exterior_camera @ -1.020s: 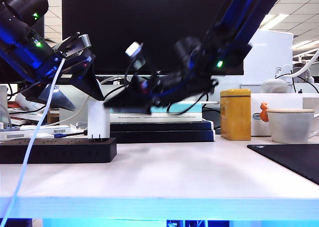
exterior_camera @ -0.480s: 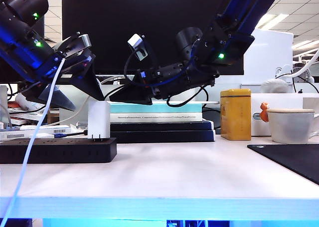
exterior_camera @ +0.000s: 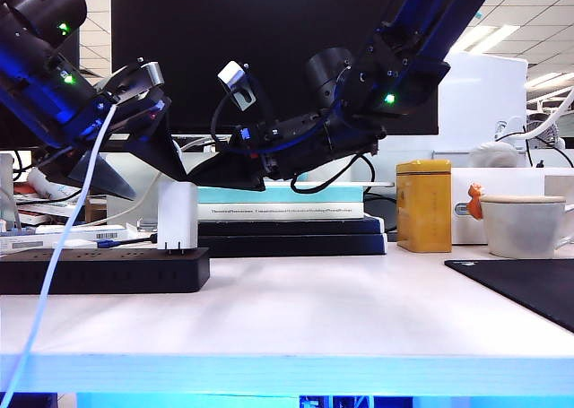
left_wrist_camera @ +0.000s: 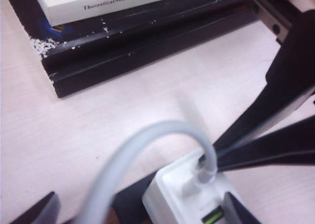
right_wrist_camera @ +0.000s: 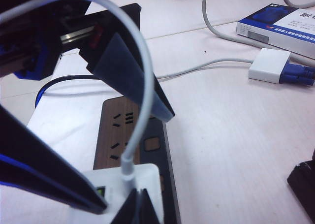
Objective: Plug the white charger into the left socket.
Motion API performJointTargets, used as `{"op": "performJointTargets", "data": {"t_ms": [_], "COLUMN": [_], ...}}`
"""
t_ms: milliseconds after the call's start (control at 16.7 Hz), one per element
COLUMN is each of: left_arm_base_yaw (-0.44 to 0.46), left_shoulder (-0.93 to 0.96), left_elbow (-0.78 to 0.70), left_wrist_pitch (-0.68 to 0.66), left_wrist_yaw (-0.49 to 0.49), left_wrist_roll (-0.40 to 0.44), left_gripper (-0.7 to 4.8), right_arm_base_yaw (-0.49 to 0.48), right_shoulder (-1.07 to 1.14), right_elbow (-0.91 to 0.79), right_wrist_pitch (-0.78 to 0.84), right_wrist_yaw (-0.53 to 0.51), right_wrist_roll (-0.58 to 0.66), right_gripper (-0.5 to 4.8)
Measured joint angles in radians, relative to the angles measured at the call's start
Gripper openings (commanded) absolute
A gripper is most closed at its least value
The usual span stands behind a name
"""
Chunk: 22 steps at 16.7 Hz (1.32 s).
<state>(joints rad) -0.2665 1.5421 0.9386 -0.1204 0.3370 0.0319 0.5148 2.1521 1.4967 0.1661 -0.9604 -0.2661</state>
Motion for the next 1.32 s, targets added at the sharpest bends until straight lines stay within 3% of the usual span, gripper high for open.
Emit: {"op": "performJointTargets", "data": {"t_ms": [840, 1320], "left_arm_base_yaw": [0.000, 0.000], "left_shoulder": [-0.002, -0.004], "left_elbow": [0.005, 0.006], "left_wrist_pitch": [-0.050, -0.087], "left_wrist_yaw": [0.031, 0.030], "left_wrist_roll": [-0.003, -0.004], "left_gripper": [4.34, 4.34], "right_arm_base_yaw": [0.011, 0.048], "right_shoulder": [-0.018, -0.025], "right_elbow": [0.016, 0.023], "right_wrist_pitch": [-0.153, -0.183], "right_wrist_yaw": [0.022, 0.113], "right_wrist_roll": [-0.144, -0.179], "right_gripper": [-0.03, -0.03]}}
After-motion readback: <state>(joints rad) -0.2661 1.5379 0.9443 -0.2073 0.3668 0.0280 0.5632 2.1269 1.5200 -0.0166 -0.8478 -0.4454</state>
